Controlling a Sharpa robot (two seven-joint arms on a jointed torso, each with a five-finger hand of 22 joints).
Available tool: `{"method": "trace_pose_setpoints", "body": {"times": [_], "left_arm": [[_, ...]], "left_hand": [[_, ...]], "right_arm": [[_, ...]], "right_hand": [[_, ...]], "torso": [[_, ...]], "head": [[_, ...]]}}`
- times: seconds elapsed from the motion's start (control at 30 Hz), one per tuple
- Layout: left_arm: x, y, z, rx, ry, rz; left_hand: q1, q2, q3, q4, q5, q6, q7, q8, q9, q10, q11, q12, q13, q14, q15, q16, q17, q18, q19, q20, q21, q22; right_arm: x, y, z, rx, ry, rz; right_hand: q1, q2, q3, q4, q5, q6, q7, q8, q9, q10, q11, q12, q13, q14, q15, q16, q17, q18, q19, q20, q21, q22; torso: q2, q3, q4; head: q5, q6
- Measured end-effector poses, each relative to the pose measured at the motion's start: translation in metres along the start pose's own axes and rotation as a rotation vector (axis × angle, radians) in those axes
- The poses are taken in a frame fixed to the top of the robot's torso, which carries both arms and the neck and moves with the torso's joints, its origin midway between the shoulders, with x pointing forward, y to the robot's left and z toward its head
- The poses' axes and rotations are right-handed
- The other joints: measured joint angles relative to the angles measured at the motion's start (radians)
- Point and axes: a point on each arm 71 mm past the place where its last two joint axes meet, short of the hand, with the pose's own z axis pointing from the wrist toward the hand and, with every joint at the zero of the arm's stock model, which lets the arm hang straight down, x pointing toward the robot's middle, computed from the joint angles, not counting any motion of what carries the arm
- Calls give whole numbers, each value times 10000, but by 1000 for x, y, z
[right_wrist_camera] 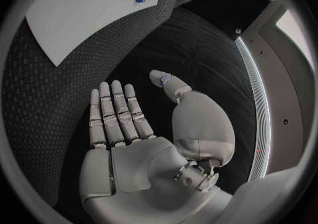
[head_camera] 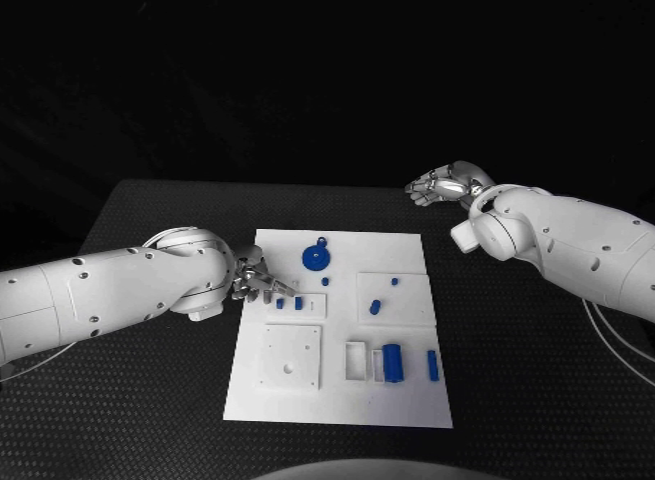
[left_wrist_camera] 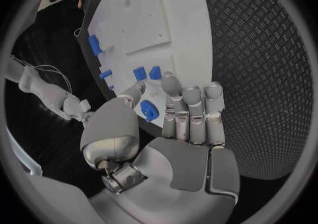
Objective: Assemble the parts on the task board
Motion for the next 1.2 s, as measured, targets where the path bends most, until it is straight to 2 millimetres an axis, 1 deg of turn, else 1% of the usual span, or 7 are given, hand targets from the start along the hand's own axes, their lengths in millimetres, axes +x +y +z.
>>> {"method": "trace_pose_setpoints", "body": {"times": [0.17,0.3,0.53,0.63,0.8,0.97,1.2], "left_arm": [[-3,6,-1,-66,-297,-505],[-9,8,-5,44,-808,-1028],[-21,-4,-9,1223,-2000,-1814],[-25,-13,-10,2178,-2567,-2037],[-28,-31,-11,3401,-3216,-1585],[-27,-51,-8,4207,-3686,-226],[-26,-63,-2,4827,-4196,1186]], "left_hand": [[424,-296,-44,917,0,-214,87,-126,65,-164,24,0,45,-82,-79,0,-4,69,-24,-23,50,-1],[1284,69,-601,1210,0,-479,154,-244,89,-386,72,-87,80,-226,-107,-86,-58,69,-174,6,50,-1],[4253,747,-2059,1135,414,-1239,594,-776,-168,-1630,480,-1282,-672,-1266,584,-1299,-706,-251,-1143,282,-1053,-250],[5745,728,-2266,699,1079,-1599,837,-1093,-514,-2272,805,-2143,-1292,-1730,979,-1974,-1081,-250,-1544,389,-1609,-452],[7093,521,-1638,-198,1143,-1896,1036,-1483,-1099,-2734,1386,-3851,-2543,-2071,1434,-2801,-1503,-250,-1775,513,-2269,-699],[6737,460,-862,-1139,678,-2026,1009,-1662,-1604,-2374,1628,-5290,-3510,-1891,1701,-3692,-1860,-269,-1715,504,-2780,-871],[5664,-6,-613,-749,17,-2090,1052,-1715,-1883,-2236,1690,-6111,-3950,-1674,1613,-3876,-1777,-338,-1500,429,-2836,-767]], "right_arm": [[0,0,0,7,-1,0],[0,-1,0,17,-7,0],[-1,-2,-1,28,-24,-4],[-1,-2,-1,28,-24,-2],[-4,-4,-2,70,-68,80],[-3,-3,-1,66,-61,143],[-2,-2,-1,36,-29,189]], "right_hand": [[0,0,0,0,0,0,0,0,0,0,0,0,0,0,0,0,-9,0,0,0,0,-1],[0,0,0,0,0,0,0,0,1,0,0,0,0,0,0,0,-8,0,0,0,0,-1],[0,0,0,0,0,0,0,0,-2,0,0,0,1,0,0,0,-8,0,0,0,0,-1],[0,0,0,0,0,0,0,0,-8,0,0,0,1,0,0,0,-8,0,0,0,0,-2],[-34,34,0,0,0,0,0,0,-8,0,0,0,1,0,0,0,-8,0,0,0,0,8],[-40,40,0,0,0,0,0,0,-8,0,0,0,2,0,0,37,-8,0,0,0,0,8],[-40,40,-29,29,0,0,0,0,-7,0,0,0,2,1,0,37,-10,1,0,0,0,7]], "torso": [[0,4,-6],[0,6,-5],[-6,9,5],[-4,6,1],[6,2,1],[11,0,2],[15,0,-16]], "head": [[-5,12],[-32,42],[-88,136],[-106,181],[-136,220],[-166,253],[-174,264]]}}
